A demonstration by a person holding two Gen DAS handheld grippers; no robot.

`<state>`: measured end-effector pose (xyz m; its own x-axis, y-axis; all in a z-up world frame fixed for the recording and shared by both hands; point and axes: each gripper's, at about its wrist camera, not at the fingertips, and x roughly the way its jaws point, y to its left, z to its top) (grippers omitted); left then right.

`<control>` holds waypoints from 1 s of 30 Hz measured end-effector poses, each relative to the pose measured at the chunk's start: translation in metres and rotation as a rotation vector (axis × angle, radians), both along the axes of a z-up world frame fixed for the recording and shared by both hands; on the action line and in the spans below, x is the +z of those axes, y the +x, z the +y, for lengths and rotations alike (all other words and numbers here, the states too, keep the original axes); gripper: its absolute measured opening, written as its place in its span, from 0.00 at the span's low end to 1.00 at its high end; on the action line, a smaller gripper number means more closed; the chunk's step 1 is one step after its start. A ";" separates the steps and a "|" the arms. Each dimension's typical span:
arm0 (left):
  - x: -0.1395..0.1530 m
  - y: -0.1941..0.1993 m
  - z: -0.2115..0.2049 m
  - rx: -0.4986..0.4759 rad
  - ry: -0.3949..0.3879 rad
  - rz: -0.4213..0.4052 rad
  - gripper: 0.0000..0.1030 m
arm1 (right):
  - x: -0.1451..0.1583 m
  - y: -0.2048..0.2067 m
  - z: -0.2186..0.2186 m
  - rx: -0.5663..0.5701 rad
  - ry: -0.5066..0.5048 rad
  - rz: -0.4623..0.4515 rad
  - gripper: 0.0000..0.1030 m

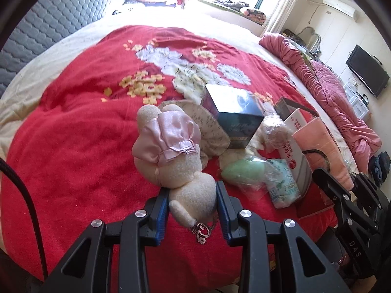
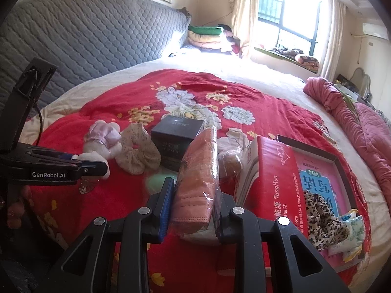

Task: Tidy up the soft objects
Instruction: 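Grasp the white plush bunny with the left tool while the right tool grasps the wrapped pink towel, then carry the plush bunny with the left tool to the pink tray while the right tool carries the pink towel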

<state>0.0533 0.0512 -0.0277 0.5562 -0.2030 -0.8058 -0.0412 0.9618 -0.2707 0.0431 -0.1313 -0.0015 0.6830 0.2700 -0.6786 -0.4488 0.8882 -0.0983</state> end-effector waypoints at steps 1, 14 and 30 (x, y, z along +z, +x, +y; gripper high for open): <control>0.006 -0.002 -0.002 -0.001 0.002 -0.014 0.34 | 0.003 -0.001 -0.002 -0.002 0.011 -0.006 0.29; 0.059 -0.008 -0.058 -0.121 -0.017 -0.087 0.34 | 0.052 -0.010 -0.055 -0.107 0.118 -0.106 0.29; 0.097 0.000 -0.171 -0.339 0.023 -0.137 0.35 | 0.084 -0.013 -0.160 -0.356 0.205 -0.193 0.29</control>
<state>0.0529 -0.1198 0.0695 0.5640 -0.3773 -0.7346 0.3159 0.9204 -0.2302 0.0305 -0.2913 0.0822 0.8664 0.1105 -0.4871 -0.1022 0.9938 0.0436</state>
